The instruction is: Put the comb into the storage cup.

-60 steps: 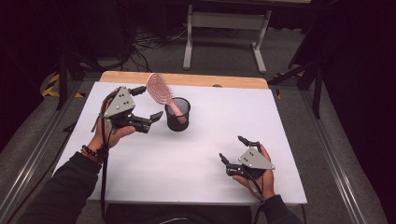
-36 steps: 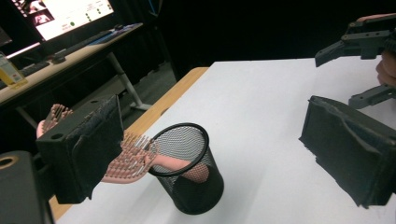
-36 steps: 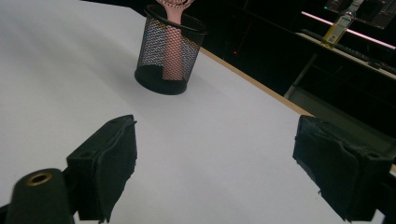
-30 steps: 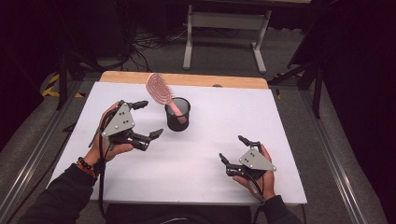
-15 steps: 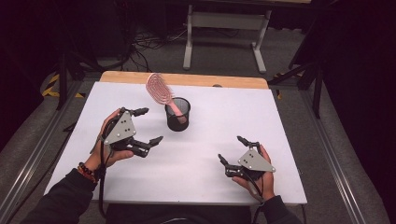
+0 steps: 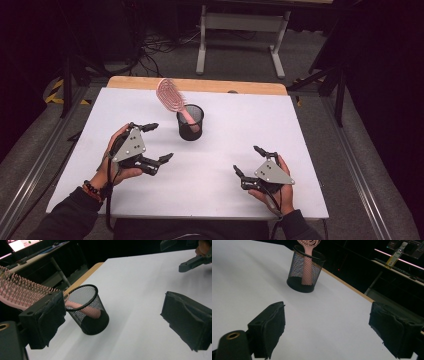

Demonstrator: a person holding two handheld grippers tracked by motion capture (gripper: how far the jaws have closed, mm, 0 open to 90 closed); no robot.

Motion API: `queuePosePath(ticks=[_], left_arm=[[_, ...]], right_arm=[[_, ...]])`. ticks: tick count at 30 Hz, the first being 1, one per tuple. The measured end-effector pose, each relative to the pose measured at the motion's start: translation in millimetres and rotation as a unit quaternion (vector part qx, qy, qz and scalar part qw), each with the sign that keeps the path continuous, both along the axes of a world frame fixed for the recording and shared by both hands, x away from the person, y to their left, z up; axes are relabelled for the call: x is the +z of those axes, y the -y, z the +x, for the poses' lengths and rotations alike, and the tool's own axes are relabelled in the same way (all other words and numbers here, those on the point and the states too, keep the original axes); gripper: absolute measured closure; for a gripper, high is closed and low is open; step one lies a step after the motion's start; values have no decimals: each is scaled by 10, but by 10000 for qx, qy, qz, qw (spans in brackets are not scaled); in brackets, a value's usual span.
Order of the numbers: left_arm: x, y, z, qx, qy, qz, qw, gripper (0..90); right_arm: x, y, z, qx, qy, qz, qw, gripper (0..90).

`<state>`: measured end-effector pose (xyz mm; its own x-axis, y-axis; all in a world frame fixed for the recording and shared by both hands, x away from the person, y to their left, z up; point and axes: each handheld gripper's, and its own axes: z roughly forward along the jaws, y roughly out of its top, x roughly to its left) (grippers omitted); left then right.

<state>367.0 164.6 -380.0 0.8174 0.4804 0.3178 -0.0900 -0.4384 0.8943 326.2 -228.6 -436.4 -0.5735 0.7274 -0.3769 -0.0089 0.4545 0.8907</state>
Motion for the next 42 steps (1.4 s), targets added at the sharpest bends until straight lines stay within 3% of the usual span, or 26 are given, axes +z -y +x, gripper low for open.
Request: queuePosePath(ticks=[24, 34, 42], left_arm=[[-294, -216, -47, 318, -33, 377, 9988, 63], [-438, -312, -77, 389, -84, 371, 9985, 61], [-528, -445, -133, 443, -117, 240, 9987, 62]], right_arm=[[-1, -20, -3, 6, -17, -36, 10000, 141], [0, -15, 1, 2, -20, -45, 10000, 140], [2, -13, 2, -18, -20, -44, 10000, 140]])
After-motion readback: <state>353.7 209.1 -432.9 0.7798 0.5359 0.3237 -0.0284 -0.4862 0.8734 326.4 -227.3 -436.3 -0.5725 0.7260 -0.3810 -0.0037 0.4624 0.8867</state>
